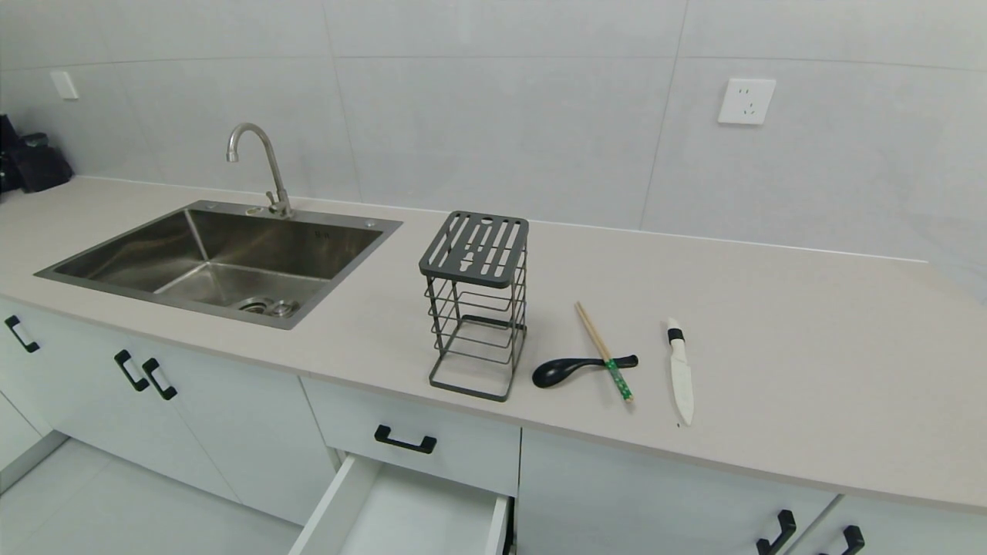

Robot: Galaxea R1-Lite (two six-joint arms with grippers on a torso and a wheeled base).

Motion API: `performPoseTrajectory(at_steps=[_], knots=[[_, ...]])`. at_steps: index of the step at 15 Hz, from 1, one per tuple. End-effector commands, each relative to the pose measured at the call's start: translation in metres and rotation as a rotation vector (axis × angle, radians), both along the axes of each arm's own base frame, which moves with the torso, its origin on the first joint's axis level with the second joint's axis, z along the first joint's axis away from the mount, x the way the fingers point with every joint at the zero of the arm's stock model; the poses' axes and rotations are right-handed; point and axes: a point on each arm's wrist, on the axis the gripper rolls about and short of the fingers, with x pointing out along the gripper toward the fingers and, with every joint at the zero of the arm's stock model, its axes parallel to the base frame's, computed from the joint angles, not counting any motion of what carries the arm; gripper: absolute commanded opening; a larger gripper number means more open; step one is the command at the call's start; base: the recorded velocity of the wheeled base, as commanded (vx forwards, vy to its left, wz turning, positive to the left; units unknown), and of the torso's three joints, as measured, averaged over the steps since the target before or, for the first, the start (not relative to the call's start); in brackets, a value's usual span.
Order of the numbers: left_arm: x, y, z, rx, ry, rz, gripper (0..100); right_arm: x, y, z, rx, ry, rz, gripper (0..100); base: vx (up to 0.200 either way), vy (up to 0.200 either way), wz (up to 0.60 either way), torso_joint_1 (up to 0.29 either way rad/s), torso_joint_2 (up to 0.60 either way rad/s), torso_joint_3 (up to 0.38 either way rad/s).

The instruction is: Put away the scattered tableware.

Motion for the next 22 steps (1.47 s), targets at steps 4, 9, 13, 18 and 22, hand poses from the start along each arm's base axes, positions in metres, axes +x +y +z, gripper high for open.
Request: performPoseTrajectory(at_steps=[4,9,13,18,22], knots=[[0.000,0.000,0.000,0.000,0.001,0.000,100,0.125,0.021,0.012,-0.059,0.432,0.217,100,0.000,0.000,0.00,0.000,0.00,0.000],[0.000,0.000,0.000,0.000,0.001,0.000,100,0.163,0.046,-0.007,-0.069,0.556,0.294,100,0.000,0.000,0.00,0.000,0.00,0.000],[0.000,0.000,0.000,0.000,0.001,0.000,100,0.186,0.076,0.002,0.117,0.652,0.344,100,0.000,0.000,0.00,0.000,0.00,0.000],[0.000,0.000,0.000,0.000,0.001,0.000,100,0.205,0.118,-0.021,0.140,0.799,0.321,100,0.000,0.000,0.00,0.000,0.00,0.000],[0.000,0.000,0.000,0.000,0.001,0.000,100,0.211,0.124,-0.032,0.092,0.815,0.253,100,0.000,0.000,0.00,0.000,0.00,0.000]])
